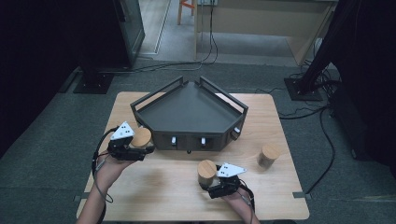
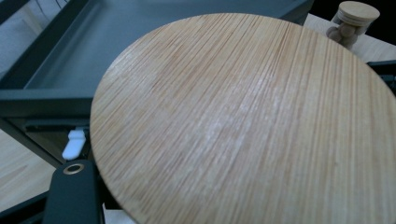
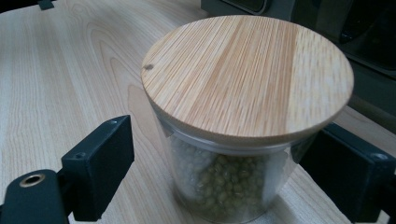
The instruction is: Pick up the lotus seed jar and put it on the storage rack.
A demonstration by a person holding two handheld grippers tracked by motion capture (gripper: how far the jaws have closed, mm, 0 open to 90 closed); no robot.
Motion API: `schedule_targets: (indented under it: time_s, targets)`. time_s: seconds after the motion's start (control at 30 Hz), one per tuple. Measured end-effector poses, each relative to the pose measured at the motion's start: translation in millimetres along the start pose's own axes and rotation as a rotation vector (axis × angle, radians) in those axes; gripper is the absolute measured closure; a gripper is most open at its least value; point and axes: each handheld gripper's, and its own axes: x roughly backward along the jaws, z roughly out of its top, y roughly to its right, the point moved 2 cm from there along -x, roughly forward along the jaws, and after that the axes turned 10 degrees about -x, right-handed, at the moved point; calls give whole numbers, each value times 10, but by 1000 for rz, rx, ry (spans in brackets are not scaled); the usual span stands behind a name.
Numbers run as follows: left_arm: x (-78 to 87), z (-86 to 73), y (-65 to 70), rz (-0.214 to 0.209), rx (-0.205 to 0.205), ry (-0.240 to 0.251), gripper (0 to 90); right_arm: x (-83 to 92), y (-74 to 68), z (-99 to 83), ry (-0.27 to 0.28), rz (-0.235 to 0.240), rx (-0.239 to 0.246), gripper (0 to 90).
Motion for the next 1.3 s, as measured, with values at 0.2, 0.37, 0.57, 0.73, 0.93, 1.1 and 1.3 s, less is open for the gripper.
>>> schedule_targets:
  time_s: [0.2,0.37,0.57,0.73,0.93,1.1,1.3]
  targets:
    - [-54,125,-88,-2,0,-4,254,2,3,0,2,0,4,117]
    - [-97,201,-131,0,-7,-14,254,3,0,1,0,-1,4,117]
    - [-147,307,-219,7,-7,-17,254,4,-3,5,-2,-1,4,117]
    - [-205,417,-301,10,-15,-20,254,5,-2,7,-3,-1,7,117]
    - [-264,515,-331,14,-26,-6,254,9,-4,10,-4,-1,6,117]
    - [-297,568,-360,21,-39,-11,254,14,-3,9,-1,-1,8,117]
    - [-350,612,-395,29,-38,-16,254,15,-5,11,0,-1,9,117]
